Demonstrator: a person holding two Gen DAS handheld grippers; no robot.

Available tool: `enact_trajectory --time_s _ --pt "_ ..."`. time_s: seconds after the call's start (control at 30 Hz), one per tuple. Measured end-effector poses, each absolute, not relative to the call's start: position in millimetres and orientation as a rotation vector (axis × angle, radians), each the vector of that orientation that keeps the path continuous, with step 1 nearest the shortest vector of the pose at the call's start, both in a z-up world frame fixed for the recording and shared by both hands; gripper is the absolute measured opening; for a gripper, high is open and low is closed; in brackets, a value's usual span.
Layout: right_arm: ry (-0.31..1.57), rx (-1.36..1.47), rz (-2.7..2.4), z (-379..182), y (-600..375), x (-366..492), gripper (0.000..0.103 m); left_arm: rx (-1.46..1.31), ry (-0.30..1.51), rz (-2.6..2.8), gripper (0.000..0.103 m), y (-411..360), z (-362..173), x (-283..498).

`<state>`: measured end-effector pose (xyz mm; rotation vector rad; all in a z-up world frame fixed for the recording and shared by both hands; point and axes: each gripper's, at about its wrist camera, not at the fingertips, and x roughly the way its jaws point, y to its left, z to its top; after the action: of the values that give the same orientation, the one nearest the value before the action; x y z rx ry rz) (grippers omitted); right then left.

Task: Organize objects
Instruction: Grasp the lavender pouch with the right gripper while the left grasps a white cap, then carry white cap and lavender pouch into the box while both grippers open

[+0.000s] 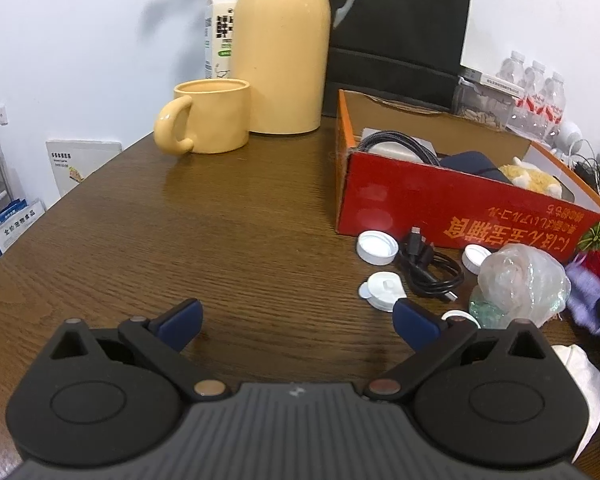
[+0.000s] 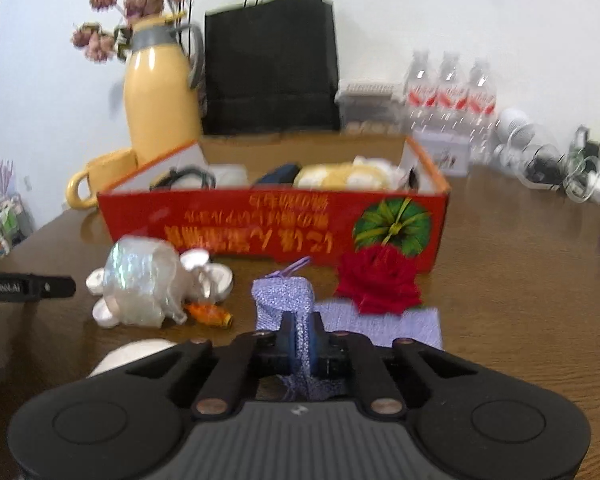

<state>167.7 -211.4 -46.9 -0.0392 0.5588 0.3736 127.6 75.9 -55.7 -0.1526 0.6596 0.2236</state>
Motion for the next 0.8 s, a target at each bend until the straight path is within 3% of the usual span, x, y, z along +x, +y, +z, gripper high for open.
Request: enact_trajectory --time_s 0.2,0.23,0.3,0.37,0.4,0.8 --pt "0.434 -0.084 0.351 -39 -210 150 0.005 -0.096 0.653 0.186 0.103 60 -53 146" --pt "0.426 -0.088 0.356 -38 -209 149 0.005 -0.088 0.653 0.180 0.097 57 -54 149" --pt "0.416 -0.087 0.363 -37 -209 148 0.005 -0.080 0.662 0.166 0.077 52 -55 157" --pt "0.416 -0.079 0.367 -37 -209 149 0.005 -0.072 0.666 0.155 0.033 49 -57 162" --pt "0.415 -0.074 0.369 -36 -209 150 0.005 -0.071 0.665 0.152 0.026 47 -57 162" --pt "0.379 -0.066 0.390 -32 -209 141 0.005 -0.102 0.592 0.139 0.026 46 -41 141"
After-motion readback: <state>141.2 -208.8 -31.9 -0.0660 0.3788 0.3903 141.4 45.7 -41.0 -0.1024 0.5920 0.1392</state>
